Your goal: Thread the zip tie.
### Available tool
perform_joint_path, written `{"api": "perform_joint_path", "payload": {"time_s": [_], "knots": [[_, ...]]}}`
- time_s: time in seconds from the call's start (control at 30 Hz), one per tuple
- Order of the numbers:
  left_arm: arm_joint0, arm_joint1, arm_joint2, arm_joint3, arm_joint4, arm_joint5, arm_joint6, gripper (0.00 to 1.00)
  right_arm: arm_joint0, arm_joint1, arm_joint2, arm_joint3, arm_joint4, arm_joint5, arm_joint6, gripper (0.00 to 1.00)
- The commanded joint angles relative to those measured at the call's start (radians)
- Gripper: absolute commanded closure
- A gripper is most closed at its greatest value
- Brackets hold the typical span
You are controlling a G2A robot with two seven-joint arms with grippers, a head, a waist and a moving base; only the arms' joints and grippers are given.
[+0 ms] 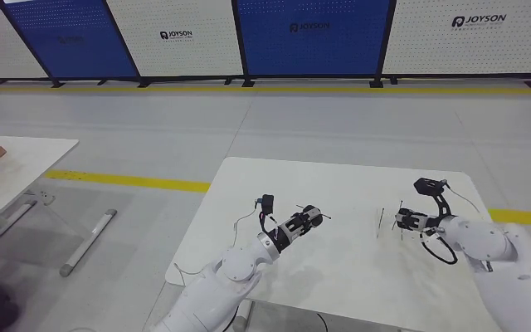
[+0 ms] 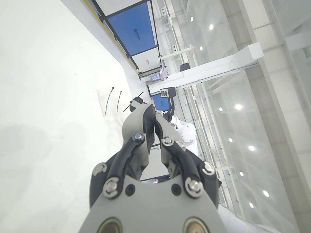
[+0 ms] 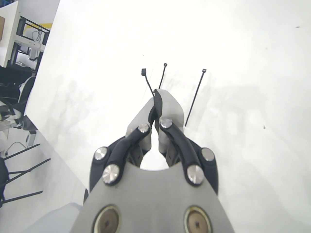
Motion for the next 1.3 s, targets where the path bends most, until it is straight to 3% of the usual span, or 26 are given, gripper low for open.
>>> {"api": "perform_joint_path", "payload": {"time_s": [0.0, 0.2, 0.37, 0.5, 0.63, 0.7, 1.2, 1.27], "knots": [[0.000, 0.000, 0.000, 0.000, 0.000, 0.000, 0.000, 1.00, 0.000, 0.000, 0.000, 0.000, 0.000, 0.000, 0.000, 1.00], [0.000, 0.000, 0.000, 0.000, 0.000, 0.000, 0.000, 1.00, 0.000, 0.000, 0.000, 0.000, 0.000, 0.000, 0.000, 1.00], [0.000, 0.000, 0.000, 0.000, 0.000, 0.000, 0.000, 1.00, -0.054, 0.011, 0.057, -0.026, 0.084, -0.139, -0.048, 1.00], [0.000, 0.000, 0.000, 0.000, 0.000, 0.000, 0.000, 1.00, -0.156, 0.034, 0.160, -0.102, 0.122, -0.242, -0.109, 1.00], [0.000, 0.000, 0.000, 0.000, 0.000, 0.000, 0.000, 1.00, -0.267, 0.055, 0.216, -0.260, 0.176, -0.242, -0.128, 1.00], [0.000, 0.000, 0.000, 0.000, 0.000, 0.000, 0.000, 1.00, -0.289, 0.065, 0.209, -0.316, 0.190, -0.242, -0.088, 1.00], [0.000, 0.000, 0.000, 0.000, 0.000, 0.000, 0.000, 1.00, -0.289, 0.070, 0.207, -0.316, 0.182, -0.242, -0.089, 1.00], [0.000, 0.000, 0.000, 0.000, 0.000, 0.000, 0.000, 1.00, -0.297, 0.067, 0.205, -0.322, 0.195, -0.238, -0.126, 1.00]]}}
